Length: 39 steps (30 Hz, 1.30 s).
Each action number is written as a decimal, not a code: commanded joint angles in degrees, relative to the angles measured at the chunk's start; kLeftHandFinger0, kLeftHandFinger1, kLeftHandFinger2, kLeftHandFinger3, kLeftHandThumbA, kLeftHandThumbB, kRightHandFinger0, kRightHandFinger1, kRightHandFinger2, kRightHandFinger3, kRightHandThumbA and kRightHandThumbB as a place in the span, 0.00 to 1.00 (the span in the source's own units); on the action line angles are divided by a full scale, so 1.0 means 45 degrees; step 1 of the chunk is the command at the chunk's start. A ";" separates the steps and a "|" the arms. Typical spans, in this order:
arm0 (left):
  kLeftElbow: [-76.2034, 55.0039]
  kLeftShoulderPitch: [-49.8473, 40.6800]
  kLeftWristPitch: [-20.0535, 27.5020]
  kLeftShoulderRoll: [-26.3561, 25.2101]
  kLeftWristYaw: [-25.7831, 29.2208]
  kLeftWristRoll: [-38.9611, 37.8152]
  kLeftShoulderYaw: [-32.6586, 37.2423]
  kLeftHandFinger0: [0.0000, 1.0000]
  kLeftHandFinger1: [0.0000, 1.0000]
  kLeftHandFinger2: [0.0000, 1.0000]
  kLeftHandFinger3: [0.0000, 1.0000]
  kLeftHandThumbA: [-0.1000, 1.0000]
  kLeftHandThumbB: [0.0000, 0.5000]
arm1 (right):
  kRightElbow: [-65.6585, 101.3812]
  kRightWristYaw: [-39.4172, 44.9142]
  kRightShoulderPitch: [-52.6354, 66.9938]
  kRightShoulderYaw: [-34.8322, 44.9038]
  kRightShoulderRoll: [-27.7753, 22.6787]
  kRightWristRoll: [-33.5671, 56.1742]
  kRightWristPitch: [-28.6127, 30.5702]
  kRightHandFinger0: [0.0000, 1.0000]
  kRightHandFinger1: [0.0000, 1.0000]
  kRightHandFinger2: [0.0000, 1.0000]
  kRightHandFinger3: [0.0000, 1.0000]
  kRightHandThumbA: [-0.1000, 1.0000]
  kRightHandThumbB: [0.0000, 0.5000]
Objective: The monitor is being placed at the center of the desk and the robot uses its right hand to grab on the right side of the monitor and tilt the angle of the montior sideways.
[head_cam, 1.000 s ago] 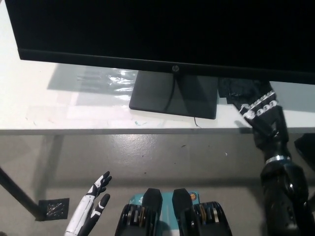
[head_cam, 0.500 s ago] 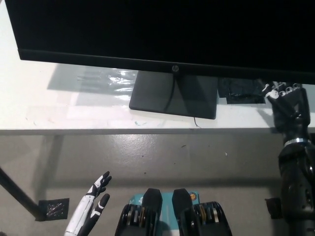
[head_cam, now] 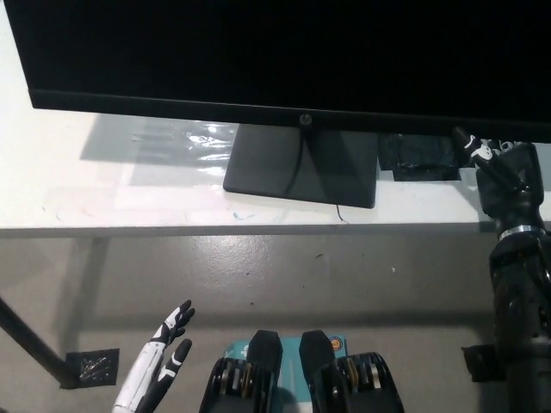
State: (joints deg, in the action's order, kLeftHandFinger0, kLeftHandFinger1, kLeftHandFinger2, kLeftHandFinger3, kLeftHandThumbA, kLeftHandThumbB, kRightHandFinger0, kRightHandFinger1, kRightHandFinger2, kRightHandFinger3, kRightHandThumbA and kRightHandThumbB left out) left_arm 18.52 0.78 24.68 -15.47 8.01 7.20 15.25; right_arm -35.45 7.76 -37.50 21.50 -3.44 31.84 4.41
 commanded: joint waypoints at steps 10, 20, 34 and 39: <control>-0.0109 0.0085 0.0500 -0.0236 0.0202 -0.0137 -0.0062 1.00 1.00 1.00 1.00 1.00 0.48 | -0.1823 -0.0002 -0.2157 0.0385 -0.0578 0.0082 0.0797 1.00 1.00 1.00 1.00 1.00 0.49; -0.0072 0.0126 0.0500 -0.0231 0.0297 -0.0040 -0.0049 1.00 1.00 1.00 1.00 1.00 0.49 | -0.3071 -0.0135 -0.3299 0.0310 -0.0859 -0.0243 0.1203 1.00 1.00 1.00 1.00 1.00 0.50; -0.0059 0.0207 0.0500 -0.0278 0.0253 -0.0017 0.0028 1.00 1.00 1.00 1.00 1.00 0.47 | -0.2837 -0.0260 -0.3863 0.0019 -0.0922 -0.0748 0.1383 1.00 1.00 1.00 1.00 1.00 0.51; -0.0089 0.0320 0.0500 -0.0341 0.0194 -0.0034 -0.0032 1.00 1.00 1.00 1.00 1.00 0.49 | 0.0533 -0.0249 -0.1970 -0.0558 -0.0458 -0.1246 0.1063 1.00 1.00 1.00 1.00 1.00 0.56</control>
State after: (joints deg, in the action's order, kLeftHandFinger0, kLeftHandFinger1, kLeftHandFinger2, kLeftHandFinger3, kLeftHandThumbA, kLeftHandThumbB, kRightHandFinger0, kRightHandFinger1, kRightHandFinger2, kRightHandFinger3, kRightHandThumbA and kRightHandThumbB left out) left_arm 18.58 0.83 24.68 -15.48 8.01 7.24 15.30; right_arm -46.15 6.16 -46.24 21.99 -6.57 28.90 7.86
